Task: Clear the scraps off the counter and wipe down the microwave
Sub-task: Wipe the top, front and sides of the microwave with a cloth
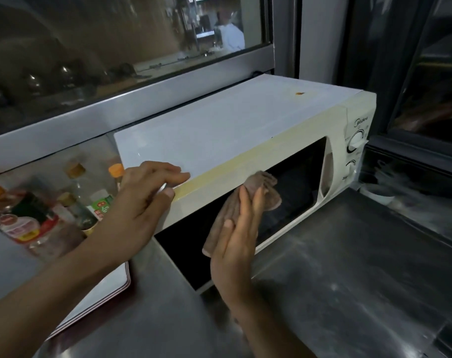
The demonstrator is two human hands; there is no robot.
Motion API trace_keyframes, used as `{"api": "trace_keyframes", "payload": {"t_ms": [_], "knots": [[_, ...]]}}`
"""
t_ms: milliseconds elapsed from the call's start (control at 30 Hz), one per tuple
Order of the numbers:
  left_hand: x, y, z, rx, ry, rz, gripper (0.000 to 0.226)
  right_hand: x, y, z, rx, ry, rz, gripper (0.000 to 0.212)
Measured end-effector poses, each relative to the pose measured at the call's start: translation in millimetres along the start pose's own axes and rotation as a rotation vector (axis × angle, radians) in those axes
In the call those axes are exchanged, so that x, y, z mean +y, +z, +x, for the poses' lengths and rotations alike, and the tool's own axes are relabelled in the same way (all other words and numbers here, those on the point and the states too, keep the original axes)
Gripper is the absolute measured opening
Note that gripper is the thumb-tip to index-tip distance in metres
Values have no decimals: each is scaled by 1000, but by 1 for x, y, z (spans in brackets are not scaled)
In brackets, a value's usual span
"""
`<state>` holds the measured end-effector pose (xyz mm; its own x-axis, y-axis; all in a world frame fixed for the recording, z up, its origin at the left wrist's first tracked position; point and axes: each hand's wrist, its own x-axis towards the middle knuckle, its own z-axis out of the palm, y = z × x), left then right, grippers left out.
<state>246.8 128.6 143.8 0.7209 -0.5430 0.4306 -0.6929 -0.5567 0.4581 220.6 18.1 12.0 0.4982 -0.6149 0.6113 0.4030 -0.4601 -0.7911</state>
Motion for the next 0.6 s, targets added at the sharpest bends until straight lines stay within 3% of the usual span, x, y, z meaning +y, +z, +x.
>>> {"api": "trace_keyframes", "payload": {"t_ms": [300, 433, 600], "knots": [[-13, 3, -1, 3, 39, 42, 33, 36, -46, 114, 218, 246, -8, 54], [-15, 4, -1, 1, 26, 46, 33, 10, -18, 67, 271, 182, 17, 51], [-10, 2, -2, -4, 15, 61, 34, -24, 15, -19, 98, 14, 18, 42]]}}
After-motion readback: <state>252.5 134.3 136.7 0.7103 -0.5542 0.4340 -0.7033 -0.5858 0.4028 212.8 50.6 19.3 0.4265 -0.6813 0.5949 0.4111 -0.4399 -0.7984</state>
